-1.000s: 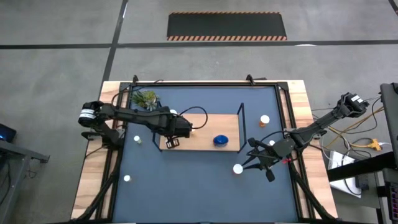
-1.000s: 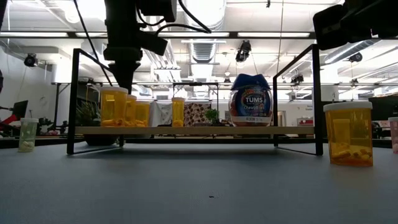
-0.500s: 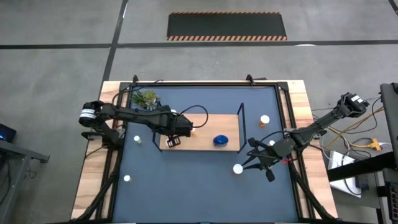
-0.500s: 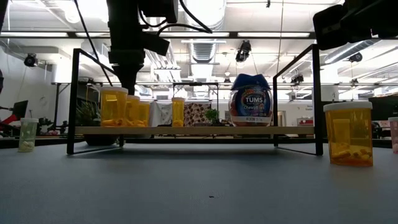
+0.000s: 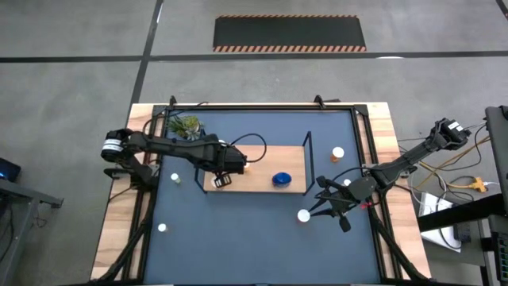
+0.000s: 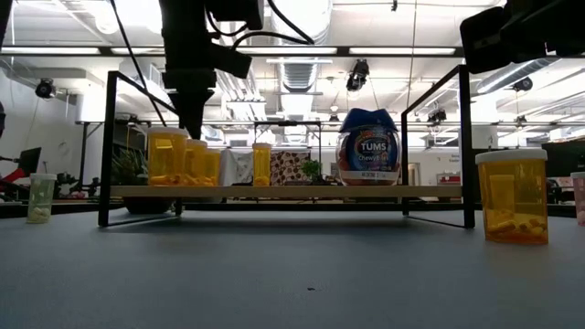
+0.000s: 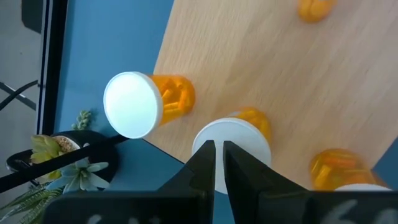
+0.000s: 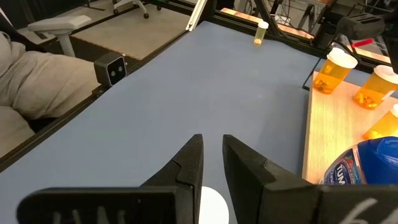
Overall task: Pick and place medicine bottles onto shelf by color
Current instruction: Adjust the middle big orange pill bottle on the shelf, then put the big orange pill bottle on to the shelf
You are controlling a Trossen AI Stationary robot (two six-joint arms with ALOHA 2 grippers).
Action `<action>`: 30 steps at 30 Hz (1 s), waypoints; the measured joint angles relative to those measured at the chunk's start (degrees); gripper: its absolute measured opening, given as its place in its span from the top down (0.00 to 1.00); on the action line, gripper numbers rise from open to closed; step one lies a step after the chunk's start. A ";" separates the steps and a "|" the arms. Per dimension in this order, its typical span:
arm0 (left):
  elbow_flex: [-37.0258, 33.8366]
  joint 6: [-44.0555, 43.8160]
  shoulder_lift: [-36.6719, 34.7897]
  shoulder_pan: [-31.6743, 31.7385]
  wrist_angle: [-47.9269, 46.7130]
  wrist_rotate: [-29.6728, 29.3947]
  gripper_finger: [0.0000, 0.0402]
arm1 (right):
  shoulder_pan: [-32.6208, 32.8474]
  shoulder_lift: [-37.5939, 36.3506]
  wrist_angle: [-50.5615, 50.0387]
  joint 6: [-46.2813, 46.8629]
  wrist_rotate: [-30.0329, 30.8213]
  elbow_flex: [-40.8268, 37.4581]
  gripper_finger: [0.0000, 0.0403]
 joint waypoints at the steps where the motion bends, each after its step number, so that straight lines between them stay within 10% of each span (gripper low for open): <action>1: 0.00 0.00 -0.12 -0.01 -0.02 0.00 0.96 | 0.00 0.00 0.01 0.00 0.01 0.00 0.87; 19: 9.60 8.21 -2.67 -7.30 4.15 1.94 0.96 | 0.00 0.01 0.18 0.35 0.04 0.00 0.87; 30: 0.19 25.73 -10.03 -18.21 25.96 -4.36 0.96 | -0.03 0.26 3.91 1.77 3.89 4.64 0.87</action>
